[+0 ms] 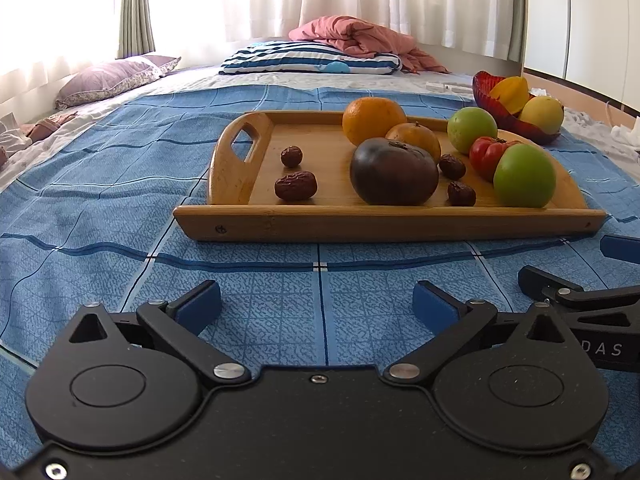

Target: Organize fruits

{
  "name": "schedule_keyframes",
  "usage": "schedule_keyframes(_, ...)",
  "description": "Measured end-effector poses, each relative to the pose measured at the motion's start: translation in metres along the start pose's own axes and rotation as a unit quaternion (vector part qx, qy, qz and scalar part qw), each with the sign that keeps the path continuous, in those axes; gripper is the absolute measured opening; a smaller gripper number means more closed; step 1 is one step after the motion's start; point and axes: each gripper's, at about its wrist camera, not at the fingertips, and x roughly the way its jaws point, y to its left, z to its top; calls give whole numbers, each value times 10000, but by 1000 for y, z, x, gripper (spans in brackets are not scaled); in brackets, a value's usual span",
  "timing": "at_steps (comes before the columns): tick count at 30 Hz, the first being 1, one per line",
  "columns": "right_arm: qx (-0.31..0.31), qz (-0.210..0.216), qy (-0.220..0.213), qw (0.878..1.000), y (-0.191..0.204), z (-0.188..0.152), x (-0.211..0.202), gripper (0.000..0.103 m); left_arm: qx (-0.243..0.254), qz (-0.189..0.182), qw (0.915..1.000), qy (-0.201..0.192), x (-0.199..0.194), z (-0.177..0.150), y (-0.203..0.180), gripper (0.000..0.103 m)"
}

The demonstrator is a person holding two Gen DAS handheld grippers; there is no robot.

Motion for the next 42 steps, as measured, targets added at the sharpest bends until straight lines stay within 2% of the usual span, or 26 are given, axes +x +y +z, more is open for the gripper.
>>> schedule_keyframes(7,-16,-42,-2,10000,0,-1,-1,103,-35,-28,10000,-60,1,-3,1,103)
schedule_keyframes(18,380,241,145,9989,-12,-1,3,103,-36,-21,10000,-57,0,-4,1,103)
schedule_keyframes(42,387,243,115,9989,-12,-3,2,103,26,108,9999,-85,-1,-5,-5,103)
